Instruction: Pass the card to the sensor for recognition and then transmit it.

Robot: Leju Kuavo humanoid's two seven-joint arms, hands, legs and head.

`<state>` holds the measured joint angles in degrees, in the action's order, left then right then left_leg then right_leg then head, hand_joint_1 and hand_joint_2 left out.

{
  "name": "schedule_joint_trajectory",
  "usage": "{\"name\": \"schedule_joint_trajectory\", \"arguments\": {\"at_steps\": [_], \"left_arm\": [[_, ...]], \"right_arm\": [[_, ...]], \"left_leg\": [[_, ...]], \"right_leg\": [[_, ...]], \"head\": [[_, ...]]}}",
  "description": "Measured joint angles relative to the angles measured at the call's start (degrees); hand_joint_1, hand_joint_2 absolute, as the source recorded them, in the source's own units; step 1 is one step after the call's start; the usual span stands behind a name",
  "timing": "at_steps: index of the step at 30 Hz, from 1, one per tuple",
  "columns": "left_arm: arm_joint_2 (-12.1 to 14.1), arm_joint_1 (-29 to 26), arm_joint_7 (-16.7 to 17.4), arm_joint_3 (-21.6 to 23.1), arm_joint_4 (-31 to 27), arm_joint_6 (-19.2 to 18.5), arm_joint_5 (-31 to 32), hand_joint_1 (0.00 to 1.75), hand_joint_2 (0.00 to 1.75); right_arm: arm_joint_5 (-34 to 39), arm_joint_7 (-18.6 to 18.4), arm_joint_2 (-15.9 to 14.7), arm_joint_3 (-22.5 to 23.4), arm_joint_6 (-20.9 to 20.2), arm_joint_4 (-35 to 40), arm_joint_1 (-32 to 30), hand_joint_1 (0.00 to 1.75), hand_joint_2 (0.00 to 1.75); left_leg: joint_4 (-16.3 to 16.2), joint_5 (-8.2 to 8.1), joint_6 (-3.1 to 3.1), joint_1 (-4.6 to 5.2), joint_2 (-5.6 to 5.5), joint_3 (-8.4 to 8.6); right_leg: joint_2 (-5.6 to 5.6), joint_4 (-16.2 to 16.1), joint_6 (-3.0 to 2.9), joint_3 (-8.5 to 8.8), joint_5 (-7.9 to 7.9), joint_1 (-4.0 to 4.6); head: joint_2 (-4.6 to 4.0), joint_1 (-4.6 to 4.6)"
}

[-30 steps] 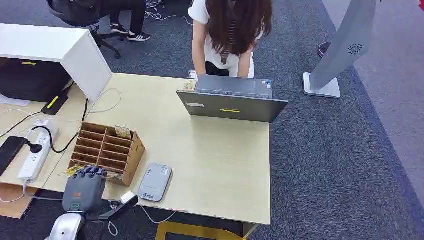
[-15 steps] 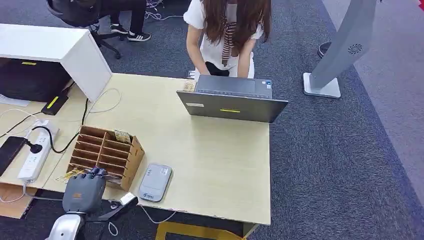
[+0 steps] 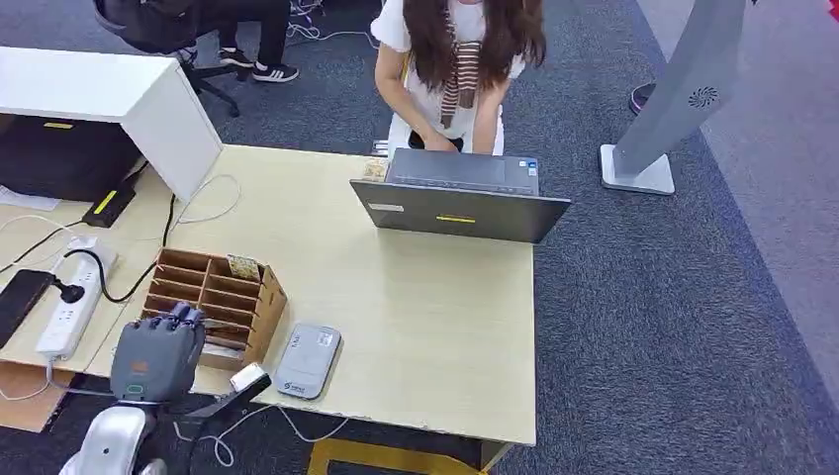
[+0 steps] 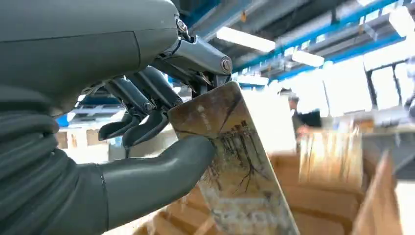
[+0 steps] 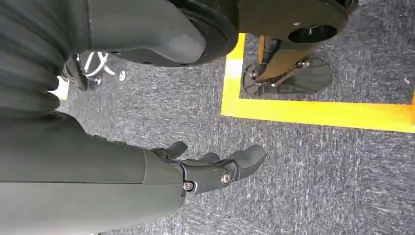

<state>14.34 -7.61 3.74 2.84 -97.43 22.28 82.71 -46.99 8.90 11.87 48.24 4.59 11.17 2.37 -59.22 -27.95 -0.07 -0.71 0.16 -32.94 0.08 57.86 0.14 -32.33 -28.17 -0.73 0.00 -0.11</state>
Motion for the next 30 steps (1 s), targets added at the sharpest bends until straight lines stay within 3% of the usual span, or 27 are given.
{"name": "schedule_joint_trajectory", "arguments": {"at_steps": [6, 11, 17, 23, 30], "left_arm": [[2.6, 3.8, 0.0, 1.9, -5.5, -2.2, -1.6, 1.75, 1.75], [4.2, 9.9, 0.5, 2.0, -5.3, -2.1, -3.0, 1.75, 1.75], [6.6, 20.0, 0.6, 2.0, 2.4, -1.1, -0.1, 1.75, 1.75], [7.7, 31.6, 0.5, 2.2, 17.4, 0.2, 2.4, 1.75, 1.75], [7.7, 37.3, 1.3, 3.1, 28.0, 0.6, 3.2, 1.75, 1.75]], "right_arm": [[0.0, 0.1, 0.0, 0.5, -0.1, 0.0, 0.0, 0.0, 1.75], [-1.3, 0.0, 0.0, 0.6, -0.4, 0.0, 0.1, 0.0, 1.75], [-3.2, -0.5, 0.0, 0.5, -0.8, 0.0, 0.3, 0.0, 1.75], [-4.3, -0.9, 0.0, 0.1, -1.8, -0.1, 0.6, 0.0, 1.75], [-4.7, -1.5, 0.2, 0.0, -1.1, -0.1, 0.6, 0.0, 1.75]], "left_leg": [[0.0, 0.02, -0.03, -0.01, 0.02, 0.03], [0.0, 0.09, -0.06, -0.02, -0.03, 0.01], [0.0, 0.19, -0.07, -0.02, -0.03, 0.02], [0.0, 0.3, -0.14, -0.03, 0.0, 0.01], [0.0, 0.3, -0.14, -0.03, 0.06, -0.01]], "right_leg": [[0.0, 0.0, -0.07, -0.01, 0.05, 0.0], [-0.03, 0.0, -0.08, -0.01, 0.06, 0.01], [-0.02, 0.1, -0.17, -0.04, 0.14, 0.01], [-0.01, 0.1, -0.3, -0.07, 0.26, 0.01], [0.04, 0.1, -0.28, -0.11, 0.28, 0.01]], "head": [[0.0, -0.02], [0.0, -0.02], [0.0, -0.02], [0.0, 0.0], [0.0, -0.02]]}}
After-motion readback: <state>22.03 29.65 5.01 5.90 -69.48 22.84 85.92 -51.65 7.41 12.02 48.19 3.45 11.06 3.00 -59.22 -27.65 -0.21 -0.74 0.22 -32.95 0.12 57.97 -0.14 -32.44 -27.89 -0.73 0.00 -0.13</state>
